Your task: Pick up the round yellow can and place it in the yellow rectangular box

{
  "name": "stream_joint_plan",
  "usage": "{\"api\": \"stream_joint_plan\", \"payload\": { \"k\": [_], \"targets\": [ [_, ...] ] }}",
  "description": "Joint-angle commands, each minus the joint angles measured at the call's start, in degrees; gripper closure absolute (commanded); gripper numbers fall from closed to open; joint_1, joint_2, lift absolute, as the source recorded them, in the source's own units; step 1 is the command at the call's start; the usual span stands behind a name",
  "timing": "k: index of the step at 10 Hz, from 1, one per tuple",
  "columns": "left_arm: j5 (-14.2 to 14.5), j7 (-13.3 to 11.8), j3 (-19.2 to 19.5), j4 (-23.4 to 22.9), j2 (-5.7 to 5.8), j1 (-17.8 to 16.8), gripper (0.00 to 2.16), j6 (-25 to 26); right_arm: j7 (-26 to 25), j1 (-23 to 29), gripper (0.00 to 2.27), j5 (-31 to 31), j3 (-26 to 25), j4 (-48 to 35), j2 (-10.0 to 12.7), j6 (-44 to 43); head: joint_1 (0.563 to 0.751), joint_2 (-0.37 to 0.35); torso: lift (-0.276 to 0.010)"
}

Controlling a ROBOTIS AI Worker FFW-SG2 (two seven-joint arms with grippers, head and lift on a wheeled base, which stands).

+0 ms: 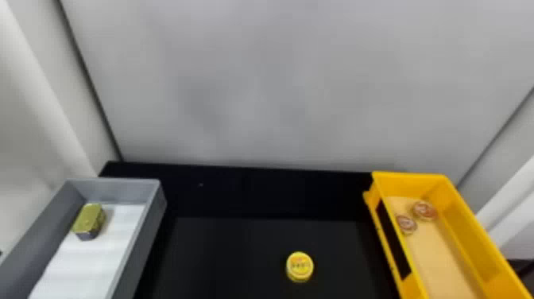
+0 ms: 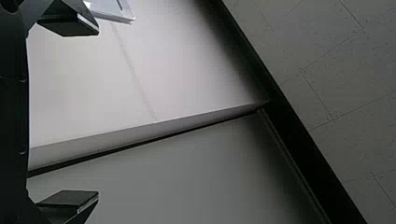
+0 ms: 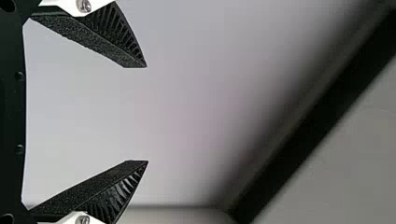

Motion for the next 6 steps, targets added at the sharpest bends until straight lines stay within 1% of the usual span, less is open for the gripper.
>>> {"api": "stream_joint_plan", "payload": {
  "k": [1, 3, 4, 6],
  "targets": [
    [-0.21, 0.0, -0.94, -0.06, 0.01, -0.72, 0.05, 0.77, 4.24, -2.04, 0.01, -3.09, 0.12, 0.04, 2.79, 17.53, 0.678, -0.078, -0.009],
    [-0.39, 0.0, -2.17, 0.11, 0.01, -1.68, 0.05, 1.21, 8.29, -1.96, 0.01, -3.44, -0.05, 0.56, 3.23, 29.57, 0.678, -0.078, -0.009],
    [-0.48, 0.09, -2.61, 0.29, 0.01, -1.86, 0.05, 1.39, 11.01, -1.78, 0.01, -3.44, -0.14, 2.5, 3.58, 33.79, 0.678, -0.078, -0.009],
    [-0.39, 0.09, -2.61, 0.29, -0.08, -1.86, 0.05, 1.48, 20.6, -0.29, 0.0, -3.62, -1.63, 8.74, 4.54, 36.43, 0.678, -0.078, -0.009]
  ]
}}
